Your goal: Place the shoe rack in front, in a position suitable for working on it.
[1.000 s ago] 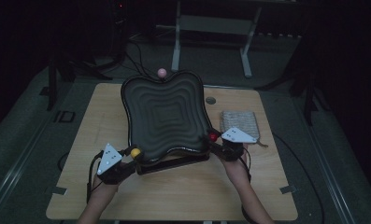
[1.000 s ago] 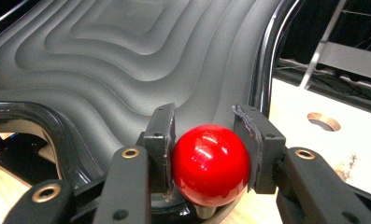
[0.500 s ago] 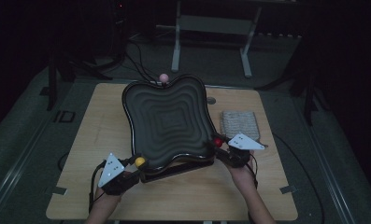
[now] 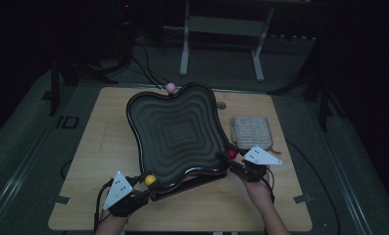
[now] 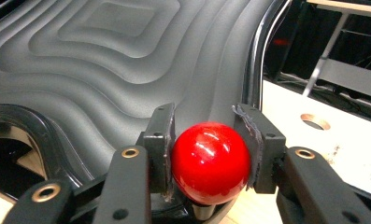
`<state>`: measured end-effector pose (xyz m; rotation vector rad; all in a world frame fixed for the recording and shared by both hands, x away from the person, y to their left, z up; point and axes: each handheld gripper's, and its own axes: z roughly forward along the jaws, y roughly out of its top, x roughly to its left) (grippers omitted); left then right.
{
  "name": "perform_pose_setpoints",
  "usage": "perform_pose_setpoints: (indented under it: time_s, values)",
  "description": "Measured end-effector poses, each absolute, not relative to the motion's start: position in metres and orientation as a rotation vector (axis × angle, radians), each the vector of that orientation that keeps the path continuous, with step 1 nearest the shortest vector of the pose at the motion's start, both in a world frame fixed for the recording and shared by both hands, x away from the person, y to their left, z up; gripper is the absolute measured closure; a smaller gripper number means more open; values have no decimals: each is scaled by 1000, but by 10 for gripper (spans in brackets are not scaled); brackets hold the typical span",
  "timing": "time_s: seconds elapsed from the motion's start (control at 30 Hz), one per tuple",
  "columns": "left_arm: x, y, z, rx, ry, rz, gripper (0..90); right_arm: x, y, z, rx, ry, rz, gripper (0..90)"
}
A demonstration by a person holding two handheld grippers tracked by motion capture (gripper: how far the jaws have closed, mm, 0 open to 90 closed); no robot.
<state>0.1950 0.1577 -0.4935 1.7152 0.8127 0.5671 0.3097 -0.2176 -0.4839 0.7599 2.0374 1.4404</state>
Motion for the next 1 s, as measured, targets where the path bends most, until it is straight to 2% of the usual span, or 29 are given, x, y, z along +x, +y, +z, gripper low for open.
perform_pose_setpoints:
  time_s: [0.37, 1.0]
  values:
    - [188, 151, -494, 1714, 797, 534, 593, 320, -220, -485, 755, 2035, 1472, 594]
    - [206, 157, -498, 1678, 824, 592, 590, 345, -205, -483, 802, 2031, 1475, 593]
